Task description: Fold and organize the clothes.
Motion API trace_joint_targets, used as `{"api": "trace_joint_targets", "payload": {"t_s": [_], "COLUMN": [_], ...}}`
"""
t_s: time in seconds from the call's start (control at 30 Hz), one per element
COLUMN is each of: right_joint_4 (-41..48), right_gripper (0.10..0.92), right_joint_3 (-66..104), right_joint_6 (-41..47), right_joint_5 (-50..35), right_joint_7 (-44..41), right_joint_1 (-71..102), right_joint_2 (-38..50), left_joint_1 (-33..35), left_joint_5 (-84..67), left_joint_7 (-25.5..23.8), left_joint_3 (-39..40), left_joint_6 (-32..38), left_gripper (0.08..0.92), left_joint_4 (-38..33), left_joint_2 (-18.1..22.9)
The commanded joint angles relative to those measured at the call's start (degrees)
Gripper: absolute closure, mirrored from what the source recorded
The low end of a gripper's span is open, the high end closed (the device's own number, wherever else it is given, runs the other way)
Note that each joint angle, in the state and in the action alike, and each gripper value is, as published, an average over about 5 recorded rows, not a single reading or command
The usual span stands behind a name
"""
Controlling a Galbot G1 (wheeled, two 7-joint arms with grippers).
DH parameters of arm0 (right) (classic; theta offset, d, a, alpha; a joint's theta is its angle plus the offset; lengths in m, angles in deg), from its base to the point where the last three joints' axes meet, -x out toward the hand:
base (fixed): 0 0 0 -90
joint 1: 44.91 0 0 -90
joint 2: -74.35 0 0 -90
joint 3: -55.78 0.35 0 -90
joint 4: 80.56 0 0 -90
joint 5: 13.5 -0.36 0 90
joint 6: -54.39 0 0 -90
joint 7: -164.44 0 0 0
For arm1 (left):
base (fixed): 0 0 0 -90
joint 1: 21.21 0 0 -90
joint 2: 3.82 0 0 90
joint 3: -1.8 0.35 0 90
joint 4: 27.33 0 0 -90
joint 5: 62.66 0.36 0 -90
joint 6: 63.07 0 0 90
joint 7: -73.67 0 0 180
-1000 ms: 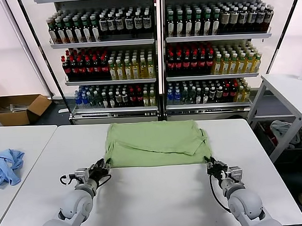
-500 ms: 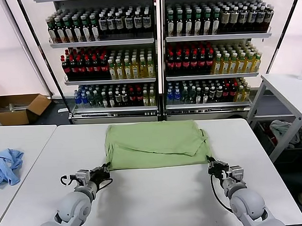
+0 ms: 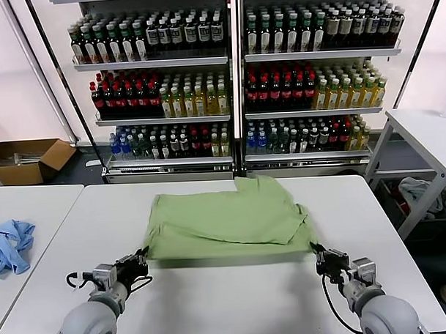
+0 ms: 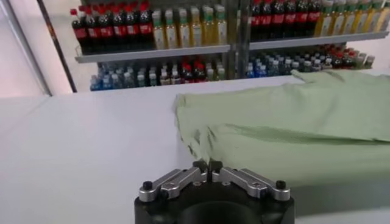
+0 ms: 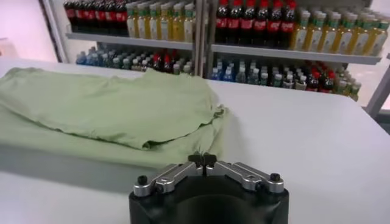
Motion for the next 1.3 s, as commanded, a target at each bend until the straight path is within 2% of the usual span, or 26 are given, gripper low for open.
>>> {"api": "trace_joint_targets", "payload": {"t_s": [0.03,0.17,0.33,0.53,0.87,0.97,1.2,1.3], "right_joint_4": [-13.1,-15.4,-13.1,-11.4,-11.5,-12.2,-16.4,-20.2], "right_gripper": [0.919,0.919,0.919,0.919,0.913,0.86,0.672,0.585], "right_joint_3": [6.8,6.8,7.1,8.4,7.3,7.5,11.0,13.6], "right_joint_6": [-1.6,-3.5,-4.9,-5.6,-5.0,-4.0,-4.0,-3.7], "right_joint_5": [3.7,8.3,10.1,10.6,8.7,5.0,2.2,1.3], "right_joint_7": [-0.1,0.0,0.3,0.3,3.3,4.4,5.5,5.6], "right_joint_1": [23.8,28.9,29.7,29.4,29.3,29.1,30.1,29.6], "right_joint_2": [2.5,1.4,1.1,1.2,0.3,-0.2,-0.7,-0.5], "left_joint_1": [20.8,27.5,33.6,35.5,35.1,34.0,34.8,33.0], "left_joint_5": [2.9,5.1,11.5,14.9,18.9,19.0,20.3,20.1], "left_joint_7": [13.5,16.3,18.8,20.7,20.1,19.6,19.4,18.8], "left_joint_3": [-3.4,-4.2,-2.1,-0.3,0.2,-0.1,-1.6,-4.0], "left_joint_6": [2.5,4.0,7.3,10.3,13.6,13.8,13.5,11.9], "left_gripper": [0.908,0.908,0.908,0.908,0.903,0.854,0.651,0.564], "left_joint_4": [-14.7,-17.0,-18.0,-16.3,-16.4,-16.7,-19.0,-21.8], "left_joint_2": [-3.1,-3.7,-2.9,-1.7,-1.0,-1.0,-1.5,-2.0]}}
